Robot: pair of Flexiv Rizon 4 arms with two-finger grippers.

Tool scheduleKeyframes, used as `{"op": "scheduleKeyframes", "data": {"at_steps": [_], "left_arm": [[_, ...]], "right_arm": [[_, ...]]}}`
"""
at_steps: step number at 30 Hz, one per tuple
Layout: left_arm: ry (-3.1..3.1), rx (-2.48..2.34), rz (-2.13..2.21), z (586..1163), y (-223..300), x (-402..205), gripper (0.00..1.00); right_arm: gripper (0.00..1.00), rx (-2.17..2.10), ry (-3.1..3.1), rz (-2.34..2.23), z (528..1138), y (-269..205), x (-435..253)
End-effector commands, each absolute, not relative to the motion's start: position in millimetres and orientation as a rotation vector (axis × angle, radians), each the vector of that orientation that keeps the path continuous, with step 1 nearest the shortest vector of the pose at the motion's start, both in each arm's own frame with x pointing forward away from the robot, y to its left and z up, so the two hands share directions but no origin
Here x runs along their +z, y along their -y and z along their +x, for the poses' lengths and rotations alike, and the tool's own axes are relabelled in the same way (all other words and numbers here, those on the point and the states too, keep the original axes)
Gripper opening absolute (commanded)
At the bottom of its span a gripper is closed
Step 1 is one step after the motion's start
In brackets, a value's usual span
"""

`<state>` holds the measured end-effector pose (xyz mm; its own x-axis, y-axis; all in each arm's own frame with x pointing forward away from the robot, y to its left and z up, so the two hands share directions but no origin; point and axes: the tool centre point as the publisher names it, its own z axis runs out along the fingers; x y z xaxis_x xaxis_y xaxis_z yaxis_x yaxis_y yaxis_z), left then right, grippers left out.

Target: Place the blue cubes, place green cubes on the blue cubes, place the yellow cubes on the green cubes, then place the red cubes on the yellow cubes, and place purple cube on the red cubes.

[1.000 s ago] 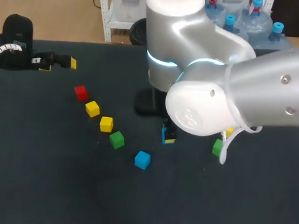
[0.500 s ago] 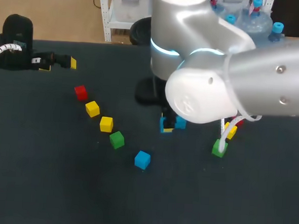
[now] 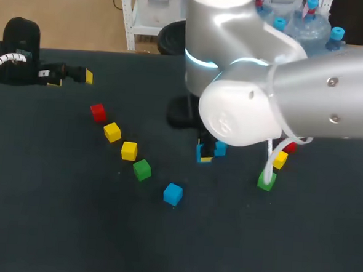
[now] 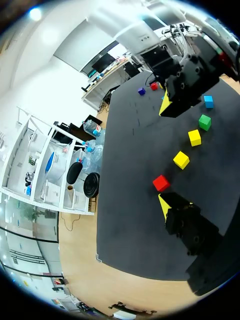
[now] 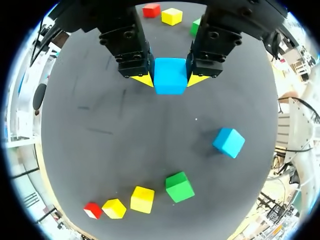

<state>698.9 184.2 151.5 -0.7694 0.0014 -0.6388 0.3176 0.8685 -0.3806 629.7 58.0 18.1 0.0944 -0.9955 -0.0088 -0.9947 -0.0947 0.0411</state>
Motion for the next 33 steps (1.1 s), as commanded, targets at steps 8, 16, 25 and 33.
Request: {"op": "scheduleKeyframes", "data": {"at_steps": [8,16,25,33], "left_arm": [[-2.374,-0.638,0.232,699.3,-185.3,150.2,1.0],[-2.374,-0.638,0.232,699.3,-185.3,150.2,1.0],[-2.374,-0.638,0.232,699.3,-185.3,150.2,1.0],[-2.374,-0.638,0.232,699.3,-185.3,150.2,1.0]], "right_arm": [[0.0,-0.07,2.148,2.26,643.5,-58.9,6.1],[0.0,-0.075,2.167,2.256,651.8,-57.3,3.7],[0.0,-0.065,2.139,2.295,662.2,-61.9,5.3],[0.0,-0.055,2.129,2.244,662.7,-58.8,-0.2]]}}
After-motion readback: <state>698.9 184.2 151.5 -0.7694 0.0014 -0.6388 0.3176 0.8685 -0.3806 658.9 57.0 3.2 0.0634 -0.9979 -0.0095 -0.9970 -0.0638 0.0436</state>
